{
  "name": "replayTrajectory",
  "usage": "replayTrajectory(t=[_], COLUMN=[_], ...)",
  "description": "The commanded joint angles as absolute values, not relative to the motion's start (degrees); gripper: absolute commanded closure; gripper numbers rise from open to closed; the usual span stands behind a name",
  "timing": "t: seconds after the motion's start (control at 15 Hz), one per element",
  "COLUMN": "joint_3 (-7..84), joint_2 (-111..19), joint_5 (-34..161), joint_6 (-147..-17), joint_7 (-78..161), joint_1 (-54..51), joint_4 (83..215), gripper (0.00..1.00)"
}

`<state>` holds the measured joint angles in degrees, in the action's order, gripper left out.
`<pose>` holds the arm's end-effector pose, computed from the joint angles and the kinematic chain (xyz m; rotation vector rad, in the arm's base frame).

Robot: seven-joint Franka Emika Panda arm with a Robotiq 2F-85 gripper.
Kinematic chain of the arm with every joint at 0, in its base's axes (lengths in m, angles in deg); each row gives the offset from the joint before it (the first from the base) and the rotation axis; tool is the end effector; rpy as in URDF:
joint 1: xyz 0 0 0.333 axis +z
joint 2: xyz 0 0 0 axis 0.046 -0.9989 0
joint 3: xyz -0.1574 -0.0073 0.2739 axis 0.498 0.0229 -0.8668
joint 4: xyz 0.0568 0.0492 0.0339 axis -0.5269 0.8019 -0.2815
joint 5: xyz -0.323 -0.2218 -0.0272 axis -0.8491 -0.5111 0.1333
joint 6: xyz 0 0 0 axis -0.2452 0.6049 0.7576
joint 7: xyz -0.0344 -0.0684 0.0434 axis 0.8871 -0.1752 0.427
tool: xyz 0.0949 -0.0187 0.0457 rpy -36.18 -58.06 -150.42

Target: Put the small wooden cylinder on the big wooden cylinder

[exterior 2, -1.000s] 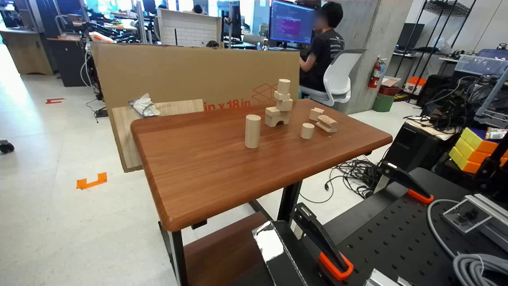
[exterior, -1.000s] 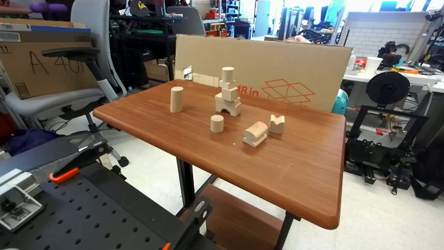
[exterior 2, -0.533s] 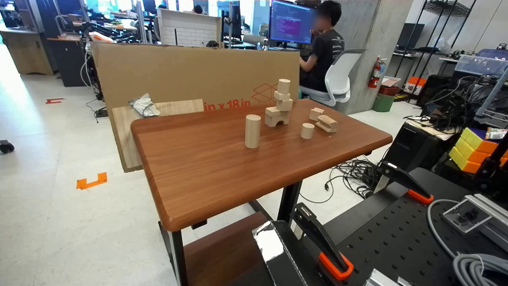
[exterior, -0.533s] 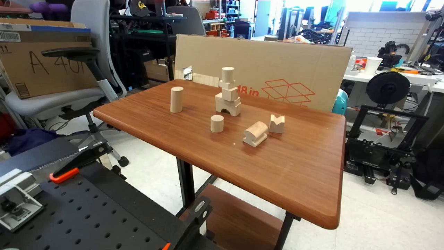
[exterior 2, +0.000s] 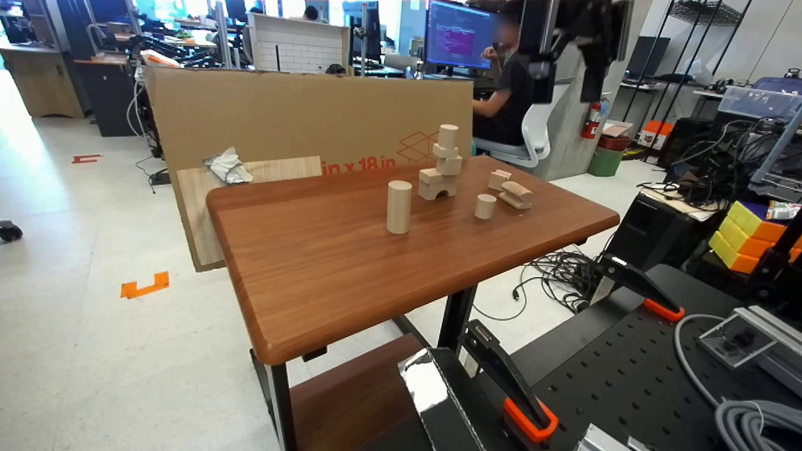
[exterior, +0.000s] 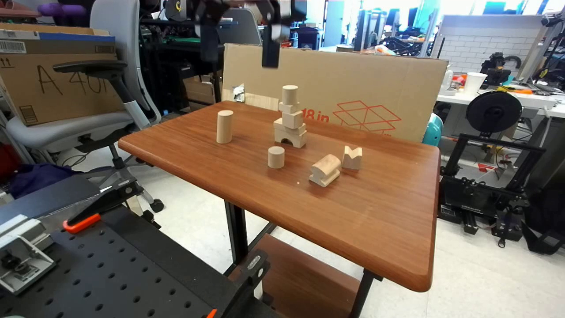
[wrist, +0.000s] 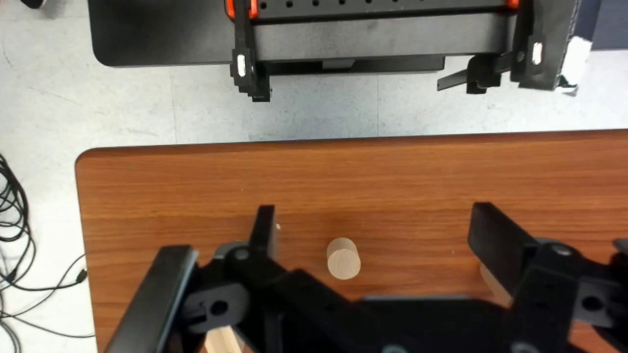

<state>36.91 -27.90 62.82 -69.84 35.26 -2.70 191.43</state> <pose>0.4760 -0.0243 0.3303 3.0877 0.0278 -0.2812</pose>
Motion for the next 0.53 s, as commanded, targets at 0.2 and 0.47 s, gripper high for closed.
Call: replayTrajectory(t=[0.2,0.47], joint_3=[37.2,38.2], joint_2=[-46.7,-52.5], joint_5=[60.8,58.6], joint_6=[-80.2,-84.0], joint_7=[39.8,41.6], joint_1=[-3.1,-2.2], joint_4=[184.4,181.8], gripper=[0.0,0.0])
